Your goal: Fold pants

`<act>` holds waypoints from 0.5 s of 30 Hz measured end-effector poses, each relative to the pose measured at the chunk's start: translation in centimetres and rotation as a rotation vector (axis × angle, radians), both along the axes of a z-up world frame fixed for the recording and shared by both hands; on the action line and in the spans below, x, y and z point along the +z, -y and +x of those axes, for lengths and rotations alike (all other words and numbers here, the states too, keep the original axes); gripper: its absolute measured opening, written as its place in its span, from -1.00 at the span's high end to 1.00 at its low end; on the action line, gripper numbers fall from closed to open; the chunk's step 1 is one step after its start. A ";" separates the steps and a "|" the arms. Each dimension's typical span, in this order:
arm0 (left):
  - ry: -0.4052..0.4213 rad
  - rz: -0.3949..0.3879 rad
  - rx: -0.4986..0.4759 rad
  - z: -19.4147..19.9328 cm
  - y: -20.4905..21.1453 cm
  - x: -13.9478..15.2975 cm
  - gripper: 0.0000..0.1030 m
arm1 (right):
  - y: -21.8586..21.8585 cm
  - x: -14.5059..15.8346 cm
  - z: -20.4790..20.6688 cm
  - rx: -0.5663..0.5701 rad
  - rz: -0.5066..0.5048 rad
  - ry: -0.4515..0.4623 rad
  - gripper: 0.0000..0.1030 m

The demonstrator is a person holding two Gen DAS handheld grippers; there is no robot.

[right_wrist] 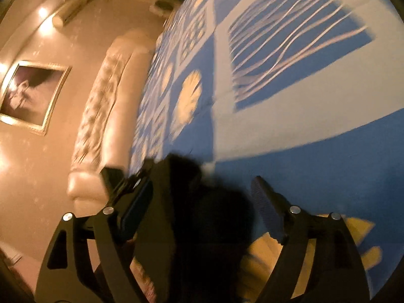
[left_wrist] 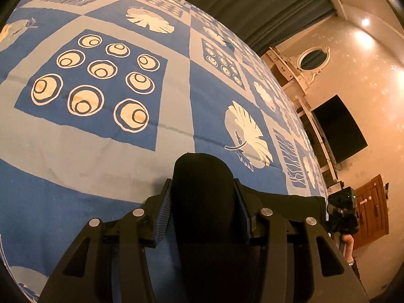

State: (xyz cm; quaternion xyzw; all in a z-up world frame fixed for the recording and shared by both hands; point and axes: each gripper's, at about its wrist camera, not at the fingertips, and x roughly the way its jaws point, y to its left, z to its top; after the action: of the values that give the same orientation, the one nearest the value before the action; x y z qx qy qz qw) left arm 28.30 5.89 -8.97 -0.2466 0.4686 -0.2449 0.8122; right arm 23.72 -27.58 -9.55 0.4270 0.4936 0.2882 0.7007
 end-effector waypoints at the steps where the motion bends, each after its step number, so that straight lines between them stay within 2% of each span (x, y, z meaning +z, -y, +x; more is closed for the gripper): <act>1: 0.001 0.000 -0.001 0.0 0.0 0.0 0.10 | -0.6 0.1 0.1 0.018 -0.005 -0.003 -0.55; 2: 0.003 0.001 -0.002 0.0 0.0 0.0 0.10 | -1.0 0.2 0.2 0.016 -0.034 0.006 -0.43; 3: 0.004 0.002 0.001 0.0 0.0 -0.1 0.10 | -1.0 0.0 0.2 0.002 -0.030 0.003 0.06; 4: 0.005 0.005 0.006 -0.1 0.0 0.0 0.10 | -0.7 -0.5 0.3 -0.014 0.010 -0.004 0.35; 5: 0.008 0.010 0.011 -0.1 0.0 0.0 0.11 | -0.6 -0.8 0.2 -0.028 0.037 0.001 0.37; 9: 0.031 0.053 0.021 -0.1 0.4 0.6 0.13 | -0.8 0.1 0.0 -0.056 0.028 0.066 0.42; 15: 0.037 0.045 0.051 1.0 -0.2 1.3 0.13 | -1.3 2.2 1.9 -0.064 0.034 0.132 0.43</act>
State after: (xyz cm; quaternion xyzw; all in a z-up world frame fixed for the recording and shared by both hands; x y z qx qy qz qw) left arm 29.30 6.09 -7.69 -0.2357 0.4525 -0.2179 0.8320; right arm 25.57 -26.31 -7.33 0.4343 0.4277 0.3016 0.7332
